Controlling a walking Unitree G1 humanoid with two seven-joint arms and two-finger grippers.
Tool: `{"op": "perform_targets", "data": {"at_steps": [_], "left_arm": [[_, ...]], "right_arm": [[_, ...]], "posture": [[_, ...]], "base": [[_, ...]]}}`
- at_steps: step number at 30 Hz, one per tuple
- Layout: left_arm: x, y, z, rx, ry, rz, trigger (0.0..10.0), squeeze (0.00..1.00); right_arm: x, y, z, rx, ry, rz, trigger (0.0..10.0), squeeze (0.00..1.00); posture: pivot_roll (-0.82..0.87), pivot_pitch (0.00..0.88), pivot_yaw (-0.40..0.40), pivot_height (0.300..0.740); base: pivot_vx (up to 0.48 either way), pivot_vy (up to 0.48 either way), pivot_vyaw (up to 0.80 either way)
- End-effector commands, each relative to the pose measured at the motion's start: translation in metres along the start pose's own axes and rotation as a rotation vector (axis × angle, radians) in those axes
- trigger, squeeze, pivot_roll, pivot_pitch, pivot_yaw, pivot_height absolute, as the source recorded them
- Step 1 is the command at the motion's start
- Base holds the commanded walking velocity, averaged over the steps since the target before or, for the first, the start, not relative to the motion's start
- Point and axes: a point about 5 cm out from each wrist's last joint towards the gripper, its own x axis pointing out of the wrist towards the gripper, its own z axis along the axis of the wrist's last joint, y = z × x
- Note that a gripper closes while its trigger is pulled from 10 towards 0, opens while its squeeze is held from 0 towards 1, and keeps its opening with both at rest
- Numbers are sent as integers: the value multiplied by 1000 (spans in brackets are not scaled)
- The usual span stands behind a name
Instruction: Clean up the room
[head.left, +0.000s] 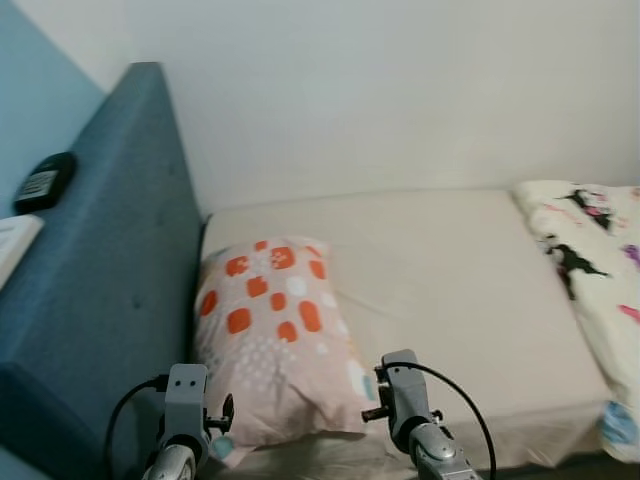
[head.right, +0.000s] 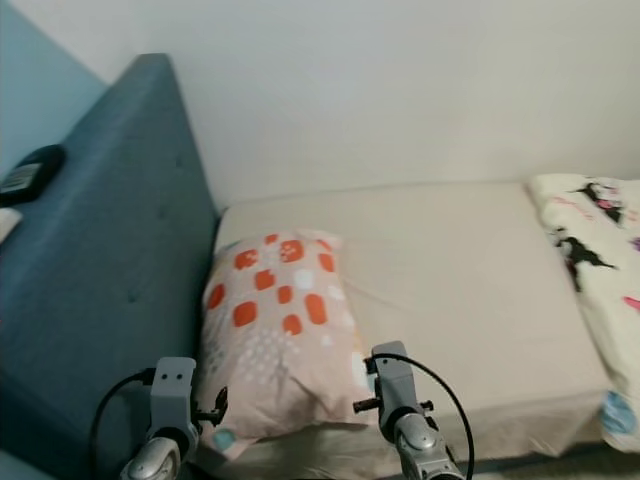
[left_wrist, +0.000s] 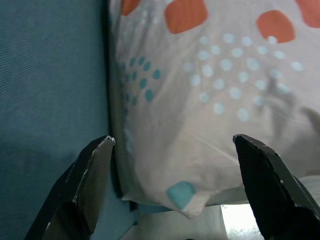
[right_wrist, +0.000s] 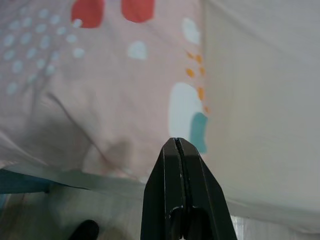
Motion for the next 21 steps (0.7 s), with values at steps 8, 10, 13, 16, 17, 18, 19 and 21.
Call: {"op": "perform_targets", "data": {"at_steps": [8, 10, 13, 16, 17, 18, 19, 21], "left_arm": [[-3, 4, -5, 1, 15, 15, 10000, 0], [-3, 4, -5, 0, 14, 15, 10000, 0], [-3, 4, -3, -9, -2, 15, 10000, 0], [-3, 5, -2, -8, -13, 13, 10000, 0], [-3, 5, -2, -8, -13, 13, 10000, 0], [-3, 5, -2, -9, -10, 15, 10000, 0], [-3, 5, -2, -9, -10, 15, 10000, 0], [-3, 5, -1, -6, -11, 17, 10000, 0]], "right_arm": [[-1, 1, -2, -4, 3, 6, 10000, 0], [-1, 1, -1, -7, -6, 4, 10000, 0], [-1, 0, -1, 19, -16, -3, 10000, 0], [-1, 0, -1, 32, -16, -4, 10000, 0], [-1, 0, -1, 32, -16, -4, 10000, 0], [-1, 0, -1, 33, -16, -4, 10000, 0], [-1, 0, -1, 33, -16, -4, 10000, 0], [-1, 0, -1, 34, -15, -5, 10000, 0]], "posture": [[35, 80, -56, 726], [35, 80, -56, 726], [35, 80, -57, 726], [34, 76, -57, 726], [34, 76, -57, 726], [34, 76, -55, 726], [34, 76, -55, 726], [33, 70, -55, 726]], "base": [[0, 0, 800], [0, 0, 738], [0, 0, 0], [0, 0, 0], [0, 0, 0], [0, -472, 0], [0, -472, 0], [0, -480, 0]]}}
